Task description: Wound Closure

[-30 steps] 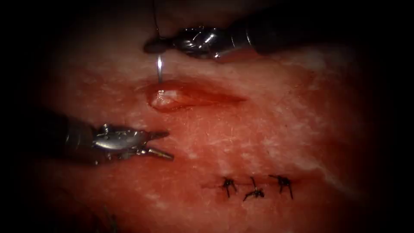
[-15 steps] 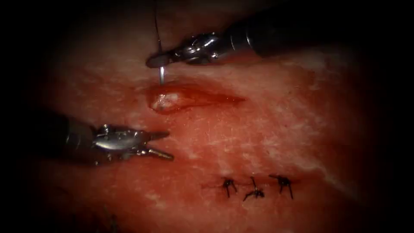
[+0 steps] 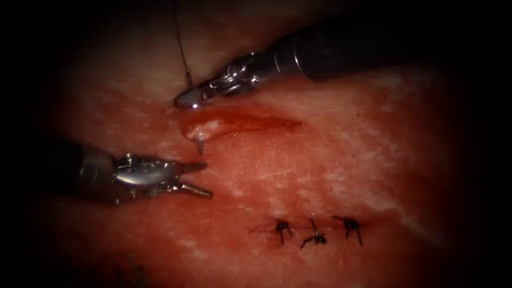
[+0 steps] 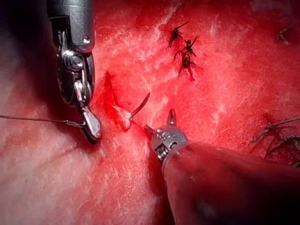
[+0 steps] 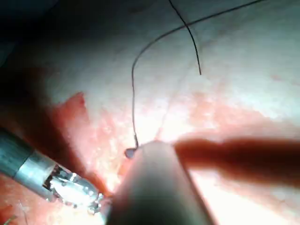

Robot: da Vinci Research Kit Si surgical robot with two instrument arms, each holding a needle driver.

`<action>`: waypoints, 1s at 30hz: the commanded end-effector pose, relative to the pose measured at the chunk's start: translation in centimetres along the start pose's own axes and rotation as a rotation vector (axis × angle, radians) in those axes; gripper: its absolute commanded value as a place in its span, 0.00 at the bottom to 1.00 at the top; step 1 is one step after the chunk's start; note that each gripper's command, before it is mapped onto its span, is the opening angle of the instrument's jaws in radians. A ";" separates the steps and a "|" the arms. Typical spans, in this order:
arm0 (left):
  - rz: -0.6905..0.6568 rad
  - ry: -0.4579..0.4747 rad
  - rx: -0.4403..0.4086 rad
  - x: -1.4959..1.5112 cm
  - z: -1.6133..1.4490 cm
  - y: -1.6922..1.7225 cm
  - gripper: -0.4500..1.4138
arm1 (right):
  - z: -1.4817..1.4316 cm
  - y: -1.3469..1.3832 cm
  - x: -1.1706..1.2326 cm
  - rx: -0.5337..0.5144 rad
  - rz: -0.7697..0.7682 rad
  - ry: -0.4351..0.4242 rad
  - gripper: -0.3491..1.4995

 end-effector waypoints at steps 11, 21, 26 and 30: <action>-0.007 0.001 0.010 -0.07 -0.01 0.01 0.42 | -0.02 -0.06 -0.22 0.056 0.021 -0.043 0.05; 0.229 0.010 0.104 0.08 -0.28 -0.02 0.35 | -0.48 0.17 0.01 -0.070 -0.286 0.086 0.78; 0.552 -0.013 0.182 0.20 -0.27 0.04 0.32 | -0.68 0.29 0.12 -0.134 -0.294 0.148 0.79; 0.682 0.018 0.219 0.23 -0.21 0.05 0.35 | -0.73 0.35 0.15 -0.156 -0.296 0.178 0.79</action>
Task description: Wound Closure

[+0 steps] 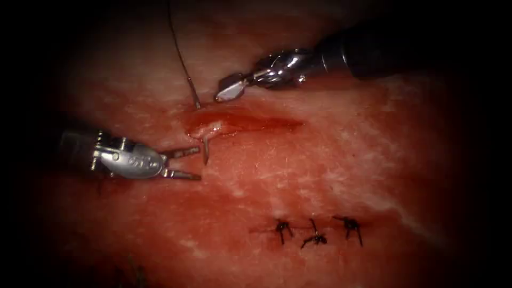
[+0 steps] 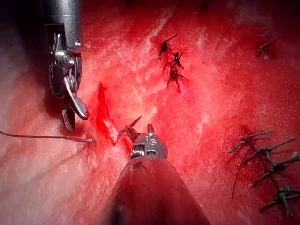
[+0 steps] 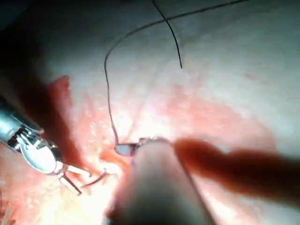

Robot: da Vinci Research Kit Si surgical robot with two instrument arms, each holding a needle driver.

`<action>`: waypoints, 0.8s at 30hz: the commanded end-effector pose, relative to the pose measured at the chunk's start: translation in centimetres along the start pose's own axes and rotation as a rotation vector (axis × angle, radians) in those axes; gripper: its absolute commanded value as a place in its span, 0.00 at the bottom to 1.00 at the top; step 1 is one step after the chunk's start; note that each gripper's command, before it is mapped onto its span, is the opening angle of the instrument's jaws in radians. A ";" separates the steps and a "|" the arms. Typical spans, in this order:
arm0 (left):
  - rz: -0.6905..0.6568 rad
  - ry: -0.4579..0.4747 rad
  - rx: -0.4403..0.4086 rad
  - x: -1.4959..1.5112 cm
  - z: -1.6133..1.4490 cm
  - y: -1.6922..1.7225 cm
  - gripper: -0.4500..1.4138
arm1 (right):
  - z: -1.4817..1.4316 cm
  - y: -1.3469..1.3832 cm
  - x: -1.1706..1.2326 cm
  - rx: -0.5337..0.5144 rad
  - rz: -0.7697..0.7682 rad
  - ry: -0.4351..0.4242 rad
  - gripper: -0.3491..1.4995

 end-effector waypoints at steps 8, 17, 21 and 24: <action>0.050 0.083 0.050 0.06 0.13 0.03 0.36 | 0.12 0.12 -0.07 -0.013 -0.007 0.008 0.77; 0.052 0.076 0.075 -0.01 0.38 0.04 0.28 | 0.31 0.17 -0.13 -0.029 -0.014 0.016 0.76; -0.029 0.067 0.114 -0.09 0.35 -0.03 0.01 | 0.32 0.17 -0.13 -0.030 -0.013 0.017 0.75; -0.054 0.056 0.132 -0.14 0.30 -0.06 0.00 | 0.32 0.17 -0.13 -0.031 -0.013 0.017 0.75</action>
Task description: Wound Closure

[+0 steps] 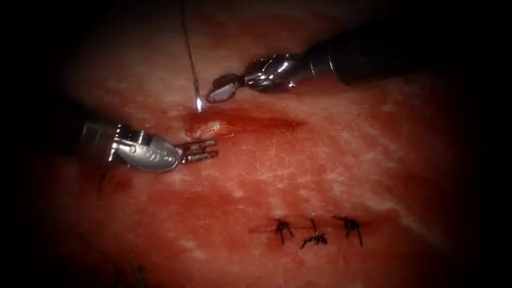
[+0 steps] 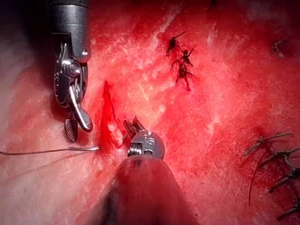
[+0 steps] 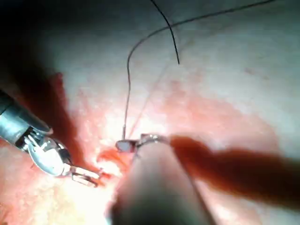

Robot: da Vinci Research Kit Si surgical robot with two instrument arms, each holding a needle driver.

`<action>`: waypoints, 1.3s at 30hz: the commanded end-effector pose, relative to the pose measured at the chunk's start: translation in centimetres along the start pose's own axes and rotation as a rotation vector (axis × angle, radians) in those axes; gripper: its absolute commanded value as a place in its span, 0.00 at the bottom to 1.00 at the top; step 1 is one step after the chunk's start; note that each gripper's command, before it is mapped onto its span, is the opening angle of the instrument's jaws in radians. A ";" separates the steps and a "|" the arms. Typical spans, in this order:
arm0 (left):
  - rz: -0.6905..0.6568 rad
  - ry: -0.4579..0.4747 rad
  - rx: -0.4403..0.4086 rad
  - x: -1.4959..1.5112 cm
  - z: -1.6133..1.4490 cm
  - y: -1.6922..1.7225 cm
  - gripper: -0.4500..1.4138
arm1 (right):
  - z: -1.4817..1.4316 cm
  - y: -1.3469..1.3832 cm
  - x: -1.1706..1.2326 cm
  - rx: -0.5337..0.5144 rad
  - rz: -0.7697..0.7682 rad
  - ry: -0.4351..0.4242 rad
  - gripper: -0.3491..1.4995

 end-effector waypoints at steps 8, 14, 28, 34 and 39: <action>-0.194 0.028 -0.052 0.14 -0.10 0.14 0.00 | 0.10 0.00 -0.04 0.003 -0.005 0.003 0.74; -0.560 0.161 -0.264 0.55 -0.18 0.19 0.00 | 0.13 -0.01 -0.07 0.001 -0.007 0.003 0.74; -0.641 0.201 -0.412 1.07 -0.56 0.31 0.00 | 0.03 -0.11 -0.08 0.013 0.116 -0.004 0.71; -0.349 0.204 -0.227 1.27 -0.71 0.16 0.00 | -0.09 -0.23 -0.01 0.023 0.147 -0.007 0.70; -0.145 0.186 -0.093 1.30 -0.77 0.02 0.00 | -0.15 -0.38 0.06 0.047 0.210 0.005 0.68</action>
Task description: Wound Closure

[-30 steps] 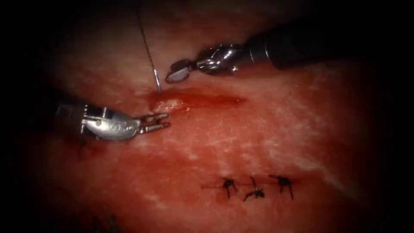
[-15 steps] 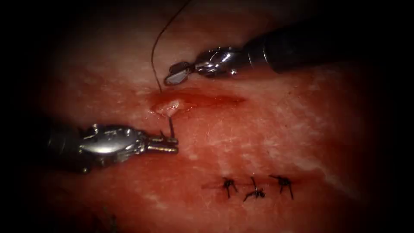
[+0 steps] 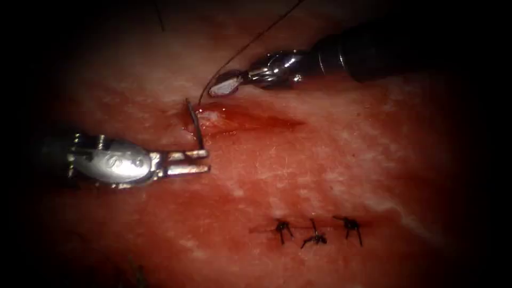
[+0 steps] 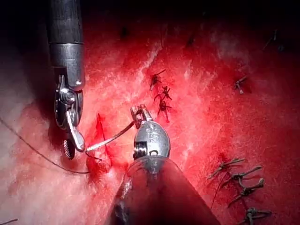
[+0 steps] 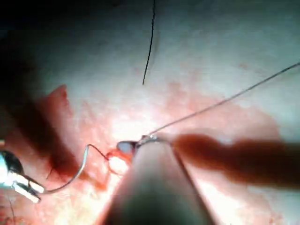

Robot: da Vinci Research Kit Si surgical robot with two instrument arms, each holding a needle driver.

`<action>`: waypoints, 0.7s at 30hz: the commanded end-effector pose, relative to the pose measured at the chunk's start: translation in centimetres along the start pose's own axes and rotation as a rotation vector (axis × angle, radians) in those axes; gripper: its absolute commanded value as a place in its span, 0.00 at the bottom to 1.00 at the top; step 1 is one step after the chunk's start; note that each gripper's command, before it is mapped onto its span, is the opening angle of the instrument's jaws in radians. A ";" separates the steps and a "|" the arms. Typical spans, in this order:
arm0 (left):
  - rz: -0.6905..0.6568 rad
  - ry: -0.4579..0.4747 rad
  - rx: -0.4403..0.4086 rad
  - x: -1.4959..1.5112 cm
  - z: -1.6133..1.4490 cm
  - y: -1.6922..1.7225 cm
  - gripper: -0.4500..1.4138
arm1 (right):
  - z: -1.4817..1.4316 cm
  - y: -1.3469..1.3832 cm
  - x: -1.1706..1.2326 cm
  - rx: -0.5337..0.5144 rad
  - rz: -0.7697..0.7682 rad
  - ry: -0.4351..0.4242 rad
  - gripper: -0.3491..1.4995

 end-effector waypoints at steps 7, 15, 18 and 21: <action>0.140 -0.045 0.147 0.12 -0.05 -0.41 0.00 | -0.02 -0.53 0.07 0.112 0.153 0.011 0.64; 0.196 -0.063 0.165 -0.06 0.11 -0.23 0.00 | -0.12 -0.62 0.03 0.162 0.281 0.001 0.63; 0.206 -0.068 0.148 -0.12 0.21 -0.13 0.00 | -0.07 -0.57 0.01 0.184 0.358 -0.001 0.56; 0.207 -0.068 0.143 -0.12 0.24 -0.12 0.00 | -0.03 -0.57 -0.01 0.192 0.391 -0.005 0.55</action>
